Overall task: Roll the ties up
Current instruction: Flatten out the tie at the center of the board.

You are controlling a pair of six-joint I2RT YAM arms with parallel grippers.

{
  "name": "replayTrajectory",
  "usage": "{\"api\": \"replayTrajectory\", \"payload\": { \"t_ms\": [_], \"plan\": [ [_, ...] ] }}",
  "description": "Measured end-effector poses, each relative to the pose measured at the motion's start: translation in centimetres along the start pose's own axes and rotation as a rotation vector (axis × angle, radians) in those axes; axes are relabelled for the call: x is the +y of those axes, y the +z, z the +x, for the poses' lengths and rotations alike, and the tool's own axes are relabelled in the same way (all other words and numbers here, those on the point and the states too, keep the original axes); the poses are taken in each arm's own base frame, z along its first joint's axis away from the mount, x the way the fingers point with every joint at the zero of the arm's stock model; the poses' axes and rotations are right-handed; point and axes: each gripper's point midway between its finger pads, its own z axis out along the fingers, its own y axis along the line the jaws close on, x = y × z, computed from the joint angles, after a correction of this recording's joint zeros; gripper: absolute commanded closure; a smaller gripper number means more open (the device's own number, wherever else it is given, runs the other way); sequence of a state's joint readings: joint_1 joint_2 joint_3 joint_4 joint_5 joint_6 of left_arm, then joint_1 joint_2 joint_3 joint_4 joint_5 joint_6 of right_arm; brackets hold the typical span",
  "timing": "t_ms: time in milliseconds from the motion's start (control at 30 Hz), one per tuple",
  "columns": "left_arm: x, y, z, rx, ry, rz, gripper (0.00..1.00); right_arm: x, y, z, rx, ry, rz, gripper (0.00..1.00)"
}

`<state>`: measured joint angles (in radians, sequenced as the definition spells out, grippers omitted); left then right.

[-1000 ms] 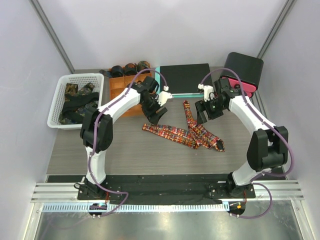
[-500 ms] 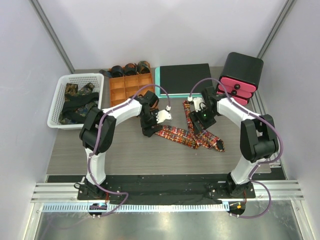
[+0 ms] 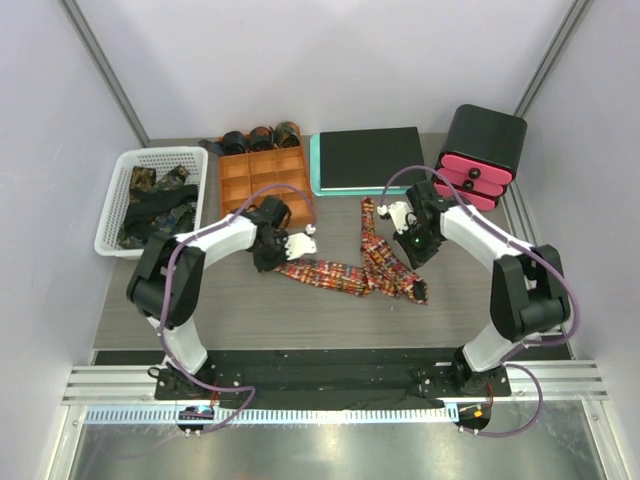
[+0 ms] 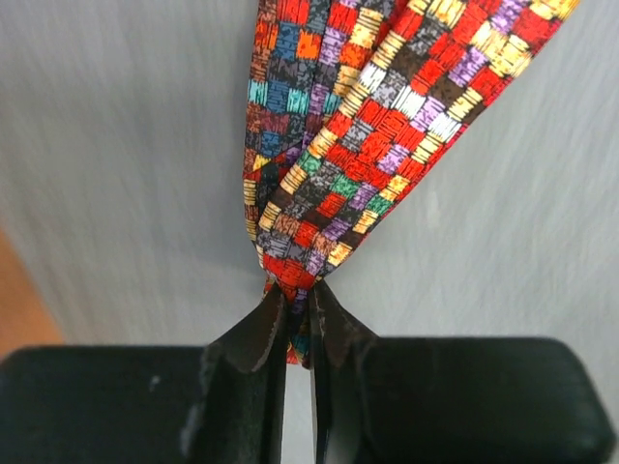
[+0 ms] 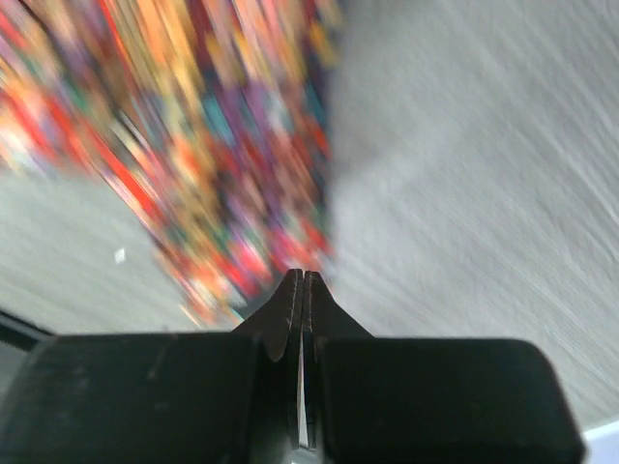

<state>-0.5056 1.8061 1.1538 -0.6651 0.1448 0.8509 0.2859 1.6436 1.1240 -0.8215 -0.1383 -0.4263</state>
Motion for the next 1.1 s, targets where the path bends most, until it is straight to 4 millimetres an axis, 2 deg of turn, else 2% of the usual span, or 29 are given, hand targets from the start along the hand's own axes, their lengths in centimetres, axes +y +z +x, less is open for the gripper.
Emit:
{"api": "replayTrajectory", "payload": {
  "t_ms": [133, 233, 267, 300, 333, 367, 400, 567, 633, 733, 900, 1000, 1033, 1100],
  "plan": [
    [-2.1, -1.6, 5.3, 0.069, -0.092, 0.016, 0.89, 0.3, -2.0, 1.8, -0.011, -0.070, 0.032, 0.99],
    [-3.7, -2.6, 7.8, 0.108, -0.128, 0.018, 0.89, 0.6, -2.2, 3.9, 0.012, -0.125, 0.042, 0.97],
    [-4.3, -2.9, 8.5, 0.120, -0.136, 0.020, 0.88, 0.9, -2.2, 4.6, 0.029, -0.131, 0.036, 0.77],
    [-4.7, -3.1, 9.0, 0.128, -0.143, 0.022, 0.87, 1.1, -2.2, 5.1, 0.044, -0.133, 0.028, 0.64],
    [-5.1, -3.3, 9.4, 0.135, -0.148, 0.022, 0.87, 1.4, -2.2, 5.5, 0.057, -0.130, 0.015, 0.55],
    [-5.4, -3.4, 9.7, 0.139, -0.153, 0.024, 0.85, 1.7, -2.1, 5.5, 0.056, -0.115, -0.002, 0.39],
    [-5.6, -3.5, 9.9, 0.143, -0.158, 0.024, 0.85, 2.1, -2.2, 5.1, 0.046, -0.100, -0.024, 0.33],
    [-6.1, -3.6, 10.1, 0.149, -0.193, 0.028, 0.82, 3.8, -3.1, 0.5, -0.072, -0.071, -0.082, 0.26],
    [-6.1, -3.7, 10.1, 0.150, -0.204, 0.027, 0.80, 5.1, -2.9, -0.7, -0.099, -0.108, -0.088, 0.26],
    [-6.1, -3.7, 10.0, 0.149, -0.215, 0.025, 0.77, 7.1, -1.8, -1.2, -0.090, -0.162, -0.111, 0.26],
    [-6.0, -3.9, 9.9, 0.149, -0.223, 0.022, 0.76, 9.0, 1.3, -0.7, -0.026, -0.236, -0.108, 0.33],
    [-5.8, -4.1, 9.8, 0.149, -0.230, 0.016, 0.79, 9.1, 3.1, 0.7, 0.024, -0.278, -0.082, 0.52],
    [-5.8, -4.1, 9.9, 0.151, -0.232, 0.014, 0.81, 9.0, 3.6, 1.3, 0.045, -0.293, -0.075, 0.71],
    [-5.7, -4.1, 10.0, 0.159, -0.236, 0.008, 0.85, 8.6, 4.0, 1.7, 0.060, -0.326, -0.045, 0.88]
  ]
}}
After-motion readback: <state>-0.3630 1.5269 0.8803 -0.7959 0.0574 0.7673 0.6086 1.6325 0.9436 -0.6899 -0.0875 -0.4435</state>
